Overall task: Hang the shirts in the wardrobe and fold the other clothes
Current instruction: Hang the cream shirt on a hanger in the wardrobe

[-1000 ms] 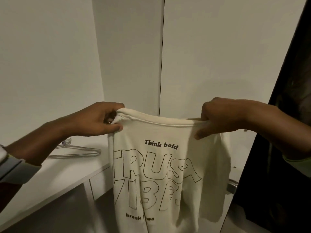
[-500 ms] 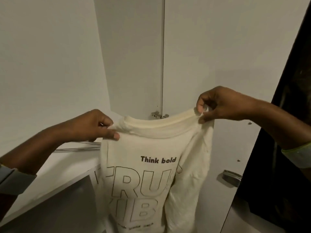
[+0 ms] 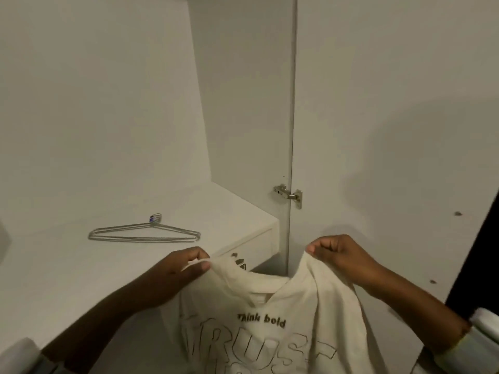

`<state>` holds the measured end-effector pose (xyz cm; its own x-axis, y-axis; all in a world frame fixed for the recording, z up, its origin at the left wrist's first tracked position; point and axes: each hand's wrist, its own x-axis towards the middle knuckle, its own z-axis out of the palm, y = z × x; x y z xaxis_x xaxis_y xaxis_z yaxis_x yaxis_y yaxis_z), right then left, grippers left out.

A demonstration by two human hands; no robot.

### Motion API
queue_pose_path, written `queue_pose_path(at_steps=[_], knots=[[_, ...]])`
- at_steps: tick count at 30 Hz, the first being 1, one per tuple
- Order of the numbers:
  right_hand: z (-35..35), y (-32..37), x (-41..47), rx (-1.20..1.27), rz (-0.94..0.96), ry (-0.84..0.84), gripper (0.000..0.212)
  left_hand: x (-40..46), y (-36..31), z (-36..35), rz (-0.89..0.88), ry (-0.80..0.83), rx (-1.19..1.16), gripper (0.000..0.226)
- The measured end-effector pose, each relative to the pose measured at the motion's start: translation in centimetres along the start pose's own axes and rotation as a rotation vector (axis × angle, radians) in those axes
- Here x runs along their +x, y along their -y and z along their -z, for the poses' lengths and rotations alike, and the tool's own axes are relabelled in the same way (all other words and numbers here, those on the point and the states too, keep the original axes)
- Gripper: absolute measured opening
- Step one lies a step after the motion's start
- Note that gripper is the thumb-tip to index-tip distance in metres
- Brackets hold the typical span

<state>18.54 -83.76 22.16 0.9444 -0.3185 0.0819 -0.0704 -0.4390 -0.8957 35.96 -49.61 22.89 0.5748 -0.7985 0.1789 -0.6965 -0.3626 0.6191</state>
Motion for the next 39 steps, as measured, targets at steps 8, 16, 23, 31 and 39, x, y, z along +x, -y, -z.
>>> queue_pose_path(at_steps=[8, 16, 23, 31, 39], knots=[[-4.0, 1.0, 6.1, 0.223, 0.117, -0.257, 0.046, -2.5, 4.5, 4.0, 0.204, -0.442, -0.393, 0.068], [-11.1, 6.0, 14.9, 0.052, 0.303, -0.255, 0.031, 0.7, 11.9, 9.1, 0.315, -0.815, -0.687, 0.027], [-19.2, 6.9, 25.9, -0.548, 0.173, 0.017, 0.027, 2.9, 22.3, 11.4, 0.534, -1.016, -0.063, 0.033], [-26.0, 7.9, 34.7, -0.57, 0.135, 0.186, 0.024, 1.9, 29.4, 6.4, 0.612, -0.866, 0.254, 0.026], [-36.3, 7.9, 42.3, -0.39, -0.026, 0.414, 0.056, 2.2, 28.8, 7.2, 0.569, -0.934, 0.191, 0.026]])
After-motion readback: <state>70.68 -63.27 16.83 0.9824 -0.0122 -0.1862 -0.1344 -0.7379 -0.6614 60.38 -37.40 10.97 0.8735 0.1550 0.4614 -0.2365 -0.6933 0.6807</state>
